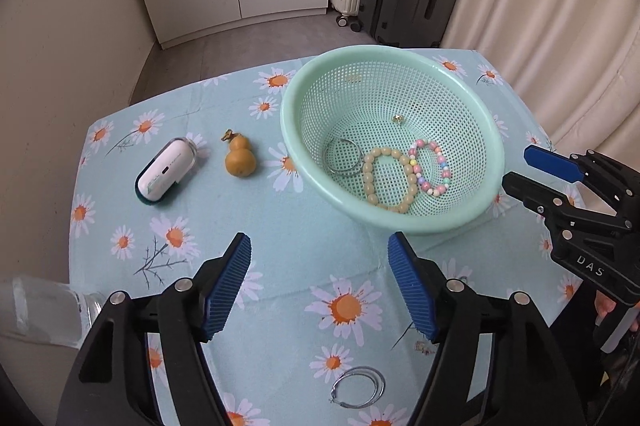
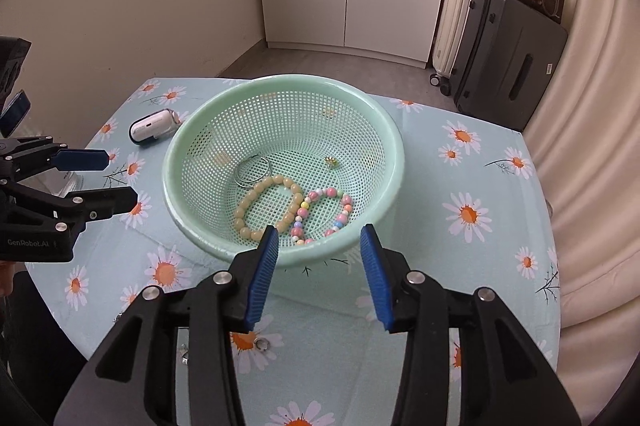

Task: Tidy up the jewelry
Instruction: 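Grasp the second silver hoop with the left tool while the right tool grasps a small ring, then drop the hoop and small ring into the colander and open both tools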

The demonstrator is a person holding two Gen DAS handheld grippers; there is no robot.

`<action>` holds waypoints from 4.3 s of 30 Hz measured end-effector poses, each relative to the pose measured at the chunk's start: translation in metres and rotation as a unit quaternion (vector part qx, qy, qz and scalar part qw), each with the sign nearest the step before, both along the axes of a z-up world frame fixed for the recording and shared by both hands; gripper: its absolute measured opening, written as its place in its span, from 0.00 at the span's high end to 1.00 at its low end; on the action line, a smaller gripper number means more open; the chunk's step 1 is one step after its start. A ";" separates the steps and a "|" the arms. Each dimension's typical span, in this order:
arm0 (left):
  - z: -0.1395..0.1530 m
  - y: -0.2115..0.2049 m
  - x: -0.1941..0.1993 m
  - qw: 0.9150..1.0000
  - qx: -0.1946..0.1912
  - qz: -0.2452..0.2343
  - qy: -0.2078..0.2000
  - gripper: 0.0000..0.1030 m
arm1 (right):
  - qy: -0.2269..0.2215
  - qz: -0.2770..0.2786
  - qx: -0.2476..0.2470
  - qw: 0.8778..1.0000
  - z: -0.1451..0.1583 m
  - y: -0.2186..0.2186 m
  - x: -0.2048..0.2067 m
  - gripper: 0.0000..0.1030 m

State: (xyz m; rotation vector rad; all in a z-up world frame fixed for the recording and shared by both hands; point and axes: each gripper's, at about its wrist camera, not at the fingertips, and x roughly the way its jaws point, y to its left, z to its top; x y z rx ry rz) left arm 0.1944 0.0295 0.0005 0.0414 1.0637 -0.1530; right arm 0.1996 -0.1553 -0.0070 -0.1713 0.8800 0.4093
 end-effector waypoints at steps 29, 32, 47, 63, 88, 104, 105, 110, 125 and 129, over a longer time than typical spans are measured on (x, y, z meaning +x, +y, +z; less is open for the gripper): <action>-0.096 -0.002 -0.113 1.000 0.002 -0.005 -0.029 0.23 | 0.039 0.024 0.017 0.999 -0.092 0.010 -0.068 0.54; -0.102 -0.006 -0.115 0.999 0.019 -0.010 -0.039 0.21 | 0.030 0.022 0.016 0.999 -0.093 0.011 -0.067 0.57; -0.099 -0.018 -0.134 0.995 0.002 -0.037 -0.097 0.66 | -0.012 0.019 0.013 1.000 -0.096 -0.002 -0.074 0.99; -0.099 -0.009 -0.130 0.996 -0.018 -0.026 -0.087 0.95 | -0.002 0.019 0.047 0.999 -0.092 0.005 -0.070 0.71; -0.052 0.006 -0.106 0.990 -0.078 -0.010 -0.114 0.95 | -0.039 0.024 0.011 0.999 -0.055 -0.019 -0.066 0.86; 0.019 -0.017 0.004 0.987 -0.031 -0.054 -0.146 0.95 | -0.063 0.038 0.016 0.997 0.022 -0.005 0.009 0.86; 0.018 -0.018 0.013 0.988 -0.029 -0.051 -0.140 0.95 | -0.057 0.036 0.015 0.998 0.021 -0.002 0.017 0.86; 0.006 -0.028 0.054 0.994 -0.012 -0.048 -0.099 0.95 | -0.025 0.037 -0.011 0.999 0.006 0.015 0.051 0.86; -0.041 -0.025 0.080 0.999 -0.012 -0.032 -0.029 0.94 | -0.004 0.066 -0.040 0.997 -0.035 0.031 0.065 0.86; -0.038 -0.024 0.077 0.999 -0.015 -0.033 -0.027 0.93 | -0.006 0.063 -0.044 0.997 -0.033 0.030 0.064 0.83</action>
